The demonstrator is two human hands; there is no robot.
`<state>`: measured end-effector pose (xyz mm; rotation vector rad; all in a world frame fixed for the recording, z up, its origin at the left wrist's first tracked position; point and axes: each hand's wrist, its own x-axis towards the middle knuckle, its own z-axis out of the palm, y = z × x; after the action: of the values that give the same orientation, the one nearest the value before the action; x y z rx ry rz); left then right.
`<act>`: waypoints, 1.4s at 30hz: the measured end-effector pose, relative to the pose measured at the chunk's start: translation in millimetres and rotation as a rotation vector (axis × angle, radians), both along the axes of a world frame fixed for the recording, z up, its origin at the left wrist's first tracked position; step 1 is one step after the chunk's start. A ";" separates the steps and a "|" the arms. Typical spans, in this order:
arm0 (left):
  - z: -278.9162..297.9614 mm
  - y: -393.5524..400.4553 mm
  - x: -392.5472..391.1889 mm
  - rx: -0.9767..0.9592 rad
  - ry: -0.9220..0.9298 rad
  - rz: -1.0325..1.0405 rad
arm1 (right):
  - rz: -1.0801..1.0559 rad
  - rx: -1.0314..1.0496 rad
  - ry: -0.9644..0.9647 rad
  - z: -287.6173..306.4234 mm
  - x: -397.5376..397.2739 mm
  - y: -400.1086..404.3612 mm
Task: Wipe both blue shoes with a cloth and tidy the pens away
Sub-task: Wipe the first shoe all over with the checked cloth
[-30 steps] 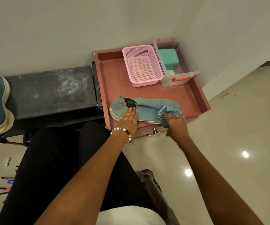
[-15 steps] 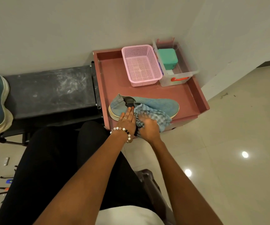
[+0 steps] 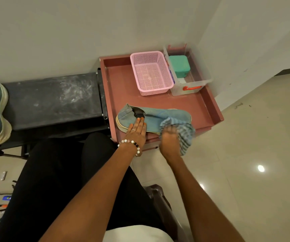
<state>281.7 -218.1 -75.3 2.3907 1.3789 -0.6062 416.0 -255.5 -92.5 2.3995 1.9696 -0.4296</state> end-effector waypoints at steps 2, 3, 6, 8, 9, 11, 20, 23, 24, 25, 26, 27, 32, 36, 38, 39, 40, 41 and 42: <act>-0.8 -0.5 -1.1 0.002 0.005 -0.004 | 0.031 -0.006 0.081 -3.8 -28.3 5.2; -1.9 -0.4 -1.8 0.005 0.006 -0.005 | 0.081 0.020 0.115 -3.9 -33.6 7.2; -0.9 0.1 -3.4 0.000 0.009 -0.016 | 0.242 0.009 0.287 5.3 -9.3 -0.2; -1.1 0.0 -3.7 0.004 -0.006 -0.024 | 0.343 -0.052 0.301 11.2 31.3 -6.9; -1.8 0.3 -4.0 0.003 -0.016 -0.020 | 0.352 -0.072 0.249 11.5 54.8 -6.5; -2.9 1.0 -4.1 0.000 -0.026 -0.014 | 0.268 -0.071 0.149 11.2 89.7 -2.2; -5.6 1.3 -3.6 0.013 -0.021 -0.026 | -0.079 0.089 0.168 0.8 -23.9 -6.5; -5.7 0.9 -6.8 0.040 -0.044 -0.051 | -0.015 0.151 0.426 21.2 -2.9 -9.3; -3.4 1.8 -7.3 0.047 -0.056 -0.058 | -0.085 0.173 0.505 31.7 8.9 -8.9; 0.0 2.7 -6.9 0.044 -0.075 -0.059 | -0.221 0.221 0.583 43.0 20.6 -7.2; 4.4 3.6 -6.1 0.044 -0.111 -0.047 | -0.414 0.285 0.644 54.1 32.7 -3.5; 8.3 4.4 -4.7 0.062 -0.157 -0.027 | -0.632 0.367 0.683 65.2 44.1 1.2; 33.8 -2.4 -5.1 0.175 -0.319 0.106 | -0.938 0.957 0.669 100.1 80.3 19.4; 36.1 -4.6 -6.0 0.159 -0.342 0.093 | -0.353 0.458 0.399 58.8 86.6 33.7; 35.4 -8.6 -4.5 0.131 -0.342 0.042 | -0.088 0.080 0.169 26.4 91.6 33.6; 34.6 -11.9 -2.9 0.110 -0.337 0.025 | -0.053 -0.014 0.099 13.5 93.6 32.9; 33.7 -15.1 -2.0 0.067 -0.331 0.022 | -0.072 -0.050 0.104 7.7 93.1 31.7; 30.3 -16.8 -1.5 0.024 -0.332 0.023 | -0.110 -0.051 0.132 8.3 88.9 30.0; 25.9 -16.8 -1.8 -0.007 -0.331 0.027 | -0.159 -0.030 0.149 10.7 83.1 29.8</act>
<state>279.8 -234.9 -49.4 2.3314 1.2587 -0.1941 499.1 -225.7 -81.8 2.5853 1.8160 -0.6552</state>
